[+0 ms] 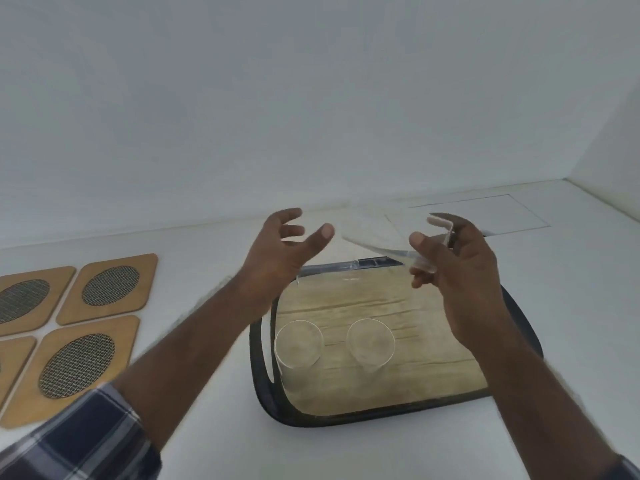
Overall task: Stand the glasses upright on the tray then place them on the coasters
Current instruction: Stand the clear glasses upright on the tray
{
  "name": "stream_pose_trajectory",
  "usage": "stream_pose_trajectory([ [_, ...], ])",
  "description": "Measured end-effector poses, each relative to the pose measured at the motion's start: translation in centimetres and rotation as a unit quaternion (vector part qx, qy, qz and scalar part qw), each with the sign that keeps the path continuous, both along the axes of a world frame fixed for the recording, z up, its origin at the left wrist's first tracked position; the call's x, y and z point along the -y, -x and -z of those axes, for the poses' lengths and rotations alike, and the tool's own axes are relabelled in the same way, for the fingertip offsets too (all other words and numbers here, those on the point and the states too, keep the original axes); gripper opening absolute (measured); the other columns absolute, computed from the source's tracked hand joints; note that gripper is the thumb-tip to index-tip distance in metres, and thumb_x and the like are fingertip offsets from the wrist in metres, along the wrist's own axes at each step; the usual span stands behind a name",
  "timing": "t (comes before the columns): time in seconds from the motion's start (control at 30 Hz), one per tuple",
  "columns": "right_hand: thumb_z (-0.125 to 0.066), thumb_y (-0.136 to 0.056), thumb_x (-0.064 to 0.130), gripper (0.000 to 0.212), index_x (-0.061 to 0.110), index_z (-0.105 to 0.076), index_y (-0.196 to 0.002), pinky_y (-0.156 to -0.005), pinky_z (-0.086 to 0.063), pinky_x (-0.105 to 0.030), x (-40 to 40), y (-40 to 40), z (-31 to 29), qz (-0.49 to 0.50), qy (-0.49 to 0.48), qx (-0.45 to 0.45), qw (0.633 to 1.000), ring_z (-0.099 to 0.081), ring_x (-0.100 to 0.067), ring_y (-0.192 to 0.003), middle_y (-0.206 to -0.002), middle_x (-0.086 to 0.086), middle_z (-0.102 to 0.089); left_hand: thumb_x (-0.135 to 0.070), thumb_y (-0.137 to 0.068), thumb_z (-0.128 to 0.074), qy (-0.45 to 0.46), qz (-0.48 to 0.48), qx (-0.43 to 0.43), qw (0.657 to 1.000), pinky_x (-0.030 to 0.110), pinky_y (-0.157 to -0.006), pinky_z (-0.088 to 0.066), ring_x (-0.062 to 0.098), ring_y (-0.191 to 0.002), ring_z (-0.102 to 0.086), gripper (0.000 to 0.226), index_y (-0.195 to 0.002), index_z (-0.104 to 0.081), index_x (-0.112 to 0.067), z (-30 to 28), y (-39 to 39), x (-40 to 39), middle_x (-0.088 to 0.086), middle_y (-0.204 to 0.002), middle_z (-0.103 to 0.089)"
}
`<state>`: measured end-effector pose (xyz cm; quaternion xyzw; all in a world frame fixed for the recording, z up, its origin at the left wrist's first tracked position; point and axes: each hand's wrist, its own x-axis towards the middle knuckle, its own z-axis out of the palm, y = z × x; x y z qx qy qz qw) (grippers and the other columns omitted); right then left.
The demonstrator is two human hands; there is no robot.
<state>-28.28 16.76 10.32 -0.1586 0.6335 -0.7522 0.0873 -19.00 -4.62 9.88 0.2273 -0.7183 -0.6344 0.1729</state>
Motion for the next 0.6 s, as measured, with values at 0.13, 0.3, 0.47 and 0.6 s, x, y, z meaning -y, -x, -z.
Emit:
stream_pose_trajectory([
  [0.13, -0.078, -0.078, 0.024, 0.037, 0.021, -0.060, -0.111, -0.061, -0.061, -0.045, -0.1, 0.7, 2.5, 0.019, -0.074, 0.033, 0.997, -0.067, -0.029, -0.070, -0.118, -0.020, -0.056, -0.052, -0.062, -0.086, 0.104, -0.013, 0.076, 0.992, 0.027, -0.079, -0.051, 0.011, -0.105, -0.056, 0.073, -0.126, -0.055, -0.033, 2.7, 0.5, 3.1, -0.007, -0.124, -0.054],
  [0.3, -0.075, -0.079, 0.031, 0.031, 0.022, -0.062, -0.105, -0.075, -0.056, -0.053, 0.2, 0.8, 5.7, -0.022, -0.097, 0.119, 0.988, -0.067, -0.035, -0.103, -0.100, 0.002, -0.065, -0.036, -0.065, -0.090, 0.160, 0.024, 0.126, 0.979, 0.026, -0.081, -0.047, 0.016, -0.112, -0.052, 0.071, -0.126, -0.055, -0.034, 6.0, 1.5, 4.8, -0.004, -0.129, -0.048],
  [0.47, -0.072, -0.068, 0.045, 0.042, 0.026, -0.061, -0.104, -0.080, -0.052, -0.052, 0.6, 0.5, 6.8, -0.014, -0.118, 0.129, 0.984, -0.069, -0.028, -0.100, -0.104, 0.003, -0.066, -0.027, -0.066, -0.090, 0.246, 0.079, 0.165, 0.952, 0.034, -0.102, -0.043, 0.012, -0.115, -0.046, 0.081, -0.136, -0.048, -0.030, 7.9, 2.5, 5.7, -0.002, -0.138, -0.045],
  [0.6, -0.072, -0.068, 0.047, 0.042, 0.027, -0.061, -0.104, -0.082, -0.051, -0.052, 0.7, 0.5, 7.0, -0.011, -0.128, 0.122, 0.984, -0.072, -0.023, -0.094, -0.106, 0.001, -0.067, -0.026, -0.065, -0.089, 0.285, 0.126, 0.181, 0.933, 0.031, -0.102, -0.042, 0.014, -0.115, -0.049, 0.085, -0.138, -0.046, -0.033, 9.4, 3.4, 6.0, -0.004, -0.135, -0.046],
])
